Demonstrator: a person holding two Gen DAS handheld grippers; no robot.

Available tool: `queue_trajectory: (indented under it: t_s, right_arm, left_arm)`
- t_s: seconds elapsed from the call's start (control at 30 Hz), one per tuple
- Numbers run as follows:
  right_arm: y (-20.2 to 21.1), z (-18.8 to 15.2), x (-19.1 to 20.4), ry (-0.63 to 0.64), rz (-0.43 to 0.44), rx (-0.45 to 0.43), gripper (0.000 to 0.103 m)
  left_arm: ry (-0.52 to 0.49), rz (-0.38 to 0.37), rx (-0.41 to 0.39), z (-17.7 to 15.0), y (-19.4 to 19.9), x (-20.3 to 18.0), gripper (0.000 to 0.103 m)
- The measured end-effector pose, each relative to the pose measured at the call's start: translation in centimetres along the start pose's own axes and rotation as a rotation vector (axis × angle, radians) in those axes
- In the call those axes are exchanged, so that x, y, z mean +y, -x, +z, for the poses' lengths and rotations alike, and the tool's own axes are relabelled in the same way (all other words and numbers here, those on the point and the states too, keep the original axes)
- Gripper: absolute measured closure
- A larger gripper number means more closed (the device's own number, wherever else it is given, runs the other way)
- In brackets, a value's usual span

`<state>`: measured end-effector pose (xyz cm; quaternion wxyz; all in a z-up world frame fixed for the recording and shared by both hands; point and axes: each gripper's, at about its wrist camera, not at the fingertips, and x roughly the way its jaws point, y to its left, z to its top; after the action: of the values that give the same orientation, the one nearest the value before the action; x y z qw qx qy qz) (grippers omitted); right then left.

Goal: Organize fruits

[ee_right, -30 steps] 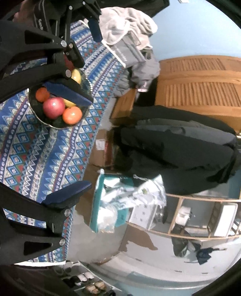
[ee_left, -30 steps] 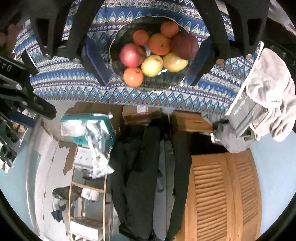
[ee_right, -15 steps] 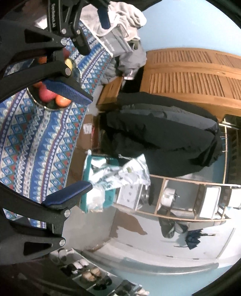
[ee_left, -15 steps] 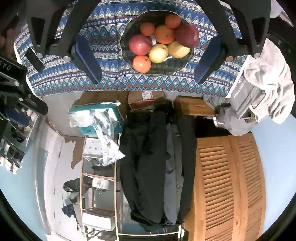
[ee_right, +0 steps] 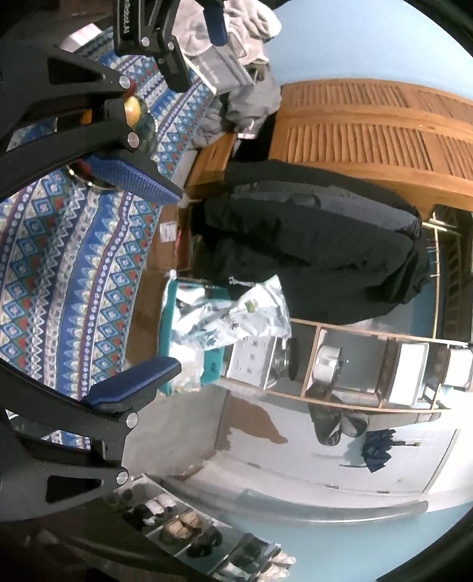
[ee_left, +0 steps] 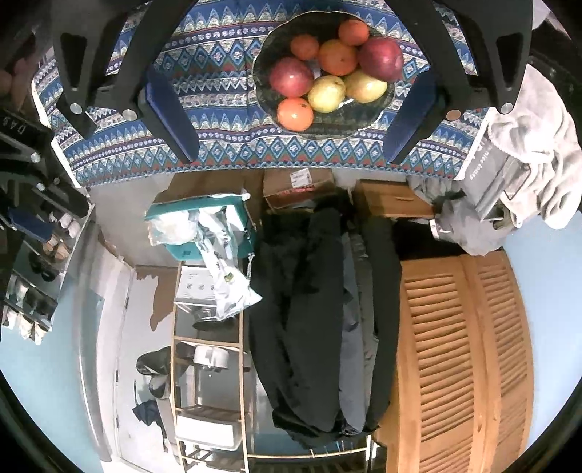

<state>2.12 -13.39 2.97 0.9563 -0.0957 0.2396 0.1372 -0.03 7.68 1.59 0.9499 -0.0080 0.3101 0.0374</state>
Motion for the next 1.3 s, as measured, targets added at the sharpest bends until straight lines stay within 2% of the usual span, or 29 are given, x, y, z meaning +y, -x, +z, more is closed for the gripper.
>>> queue_trajectory:
  t_s: [0.13,1.3]
  right_arm:
    - [-0.1,-0.2,0.0,0.024,-0.039,-0.001,0.019]
    - [0.2,-0.6,-2.0,-0.023,-0.041,0.011,0.019]
  left_arm:
    - [-0.006,-0.010,-0.008,0.3,0.0,-0.7,0.001]
    - [-0.026,-0.018,-0.004,0.4,-0.3,-2.7,0.001]
